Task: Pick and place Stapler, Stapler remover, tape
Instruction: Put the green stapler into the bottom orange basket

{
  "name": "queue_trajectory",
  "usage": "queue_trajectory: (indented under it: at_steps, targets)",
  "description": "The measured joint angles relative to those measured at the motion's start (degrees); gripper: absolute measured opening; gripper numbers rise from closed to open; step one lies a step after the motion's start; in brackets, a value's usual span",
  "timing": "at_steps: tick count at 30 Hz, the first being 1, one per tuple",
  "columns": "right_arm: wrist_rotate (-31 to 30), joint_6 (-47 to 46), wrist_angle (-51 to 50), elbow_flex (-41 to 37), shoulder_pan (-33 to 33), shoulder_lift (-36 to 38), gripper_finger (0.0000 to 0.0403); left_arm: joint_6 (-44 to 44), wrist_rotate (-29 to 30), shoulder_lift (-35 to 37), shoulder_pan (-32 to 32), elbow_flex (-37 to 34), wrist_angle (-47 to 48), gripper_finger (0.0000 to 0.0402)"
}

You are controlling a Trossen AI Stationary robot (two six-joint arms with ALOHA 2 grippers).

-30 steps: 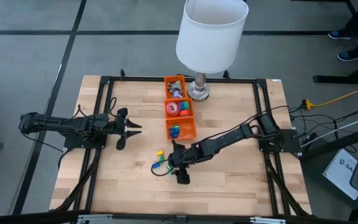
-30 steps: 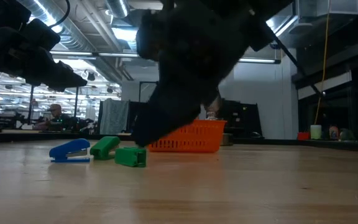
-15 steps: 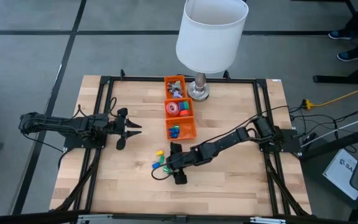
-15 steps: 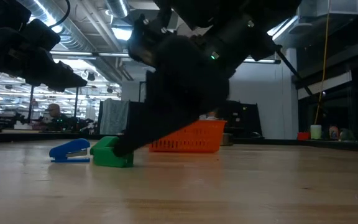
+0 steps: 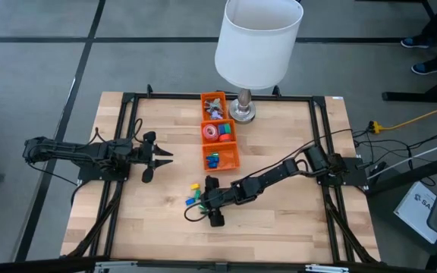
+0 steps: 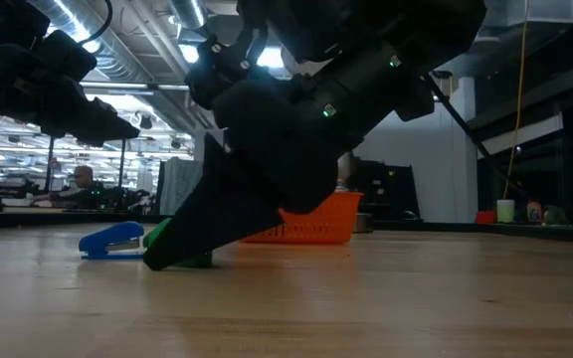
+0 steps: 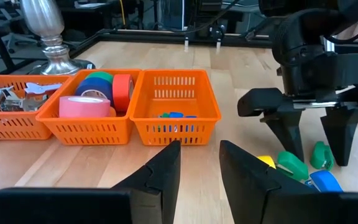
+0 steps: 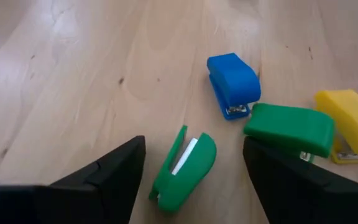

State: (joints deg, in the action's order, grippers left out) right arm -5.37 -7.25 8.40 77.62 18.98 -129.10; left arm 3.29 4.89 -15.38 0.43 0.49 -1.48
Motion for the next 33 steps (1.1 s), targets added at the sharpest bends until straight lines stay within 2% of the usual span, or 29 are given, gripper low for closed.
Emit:
queue_trajectory:
  at_steps: [3,7,16,19,24,29,33]
  targets:
    - [-0.59,0.07,-0.02,0.00,0.00,-0.10,0.0258,-0.01,0.00,0.00,0.00,0.00,0.00,0.0109]
    - [-0.51,0.07,-0.09,-0.02,0.02,-0.15,0.0212,0.00,0.00,0.00,0.02,0.02,0.00,0.0107]
    - [4.76,0.25,-1.08,0.39,-0.61,0.12,0.0104,0.00,0.00,0.00,0.02,0.02,0.00,0.0110]
    - [4.95,0.44,-5.66,0.33,-0.82,2.02,0.0081,0.00,0.00,0.00,0.01,0.01,0.00,0.0109]
    - [5.58,2.30,-14.74,0.02,-1.96,5.77,0.0070,0.00,0.00,0.02,0.02,0.00,0.00,0.0107]
    - [2.52,3.27,-18.17,0.07,-3.18,8.42,0.0083,0.00,0.00,0.02,0.00,0.00,0.00,0.0109]
    - [2.15,3.44,-19.21,0.07,-4.23,9.55,0.0077,0.00,0.00,0.02,0.00,0.00,0.00,0.0109]
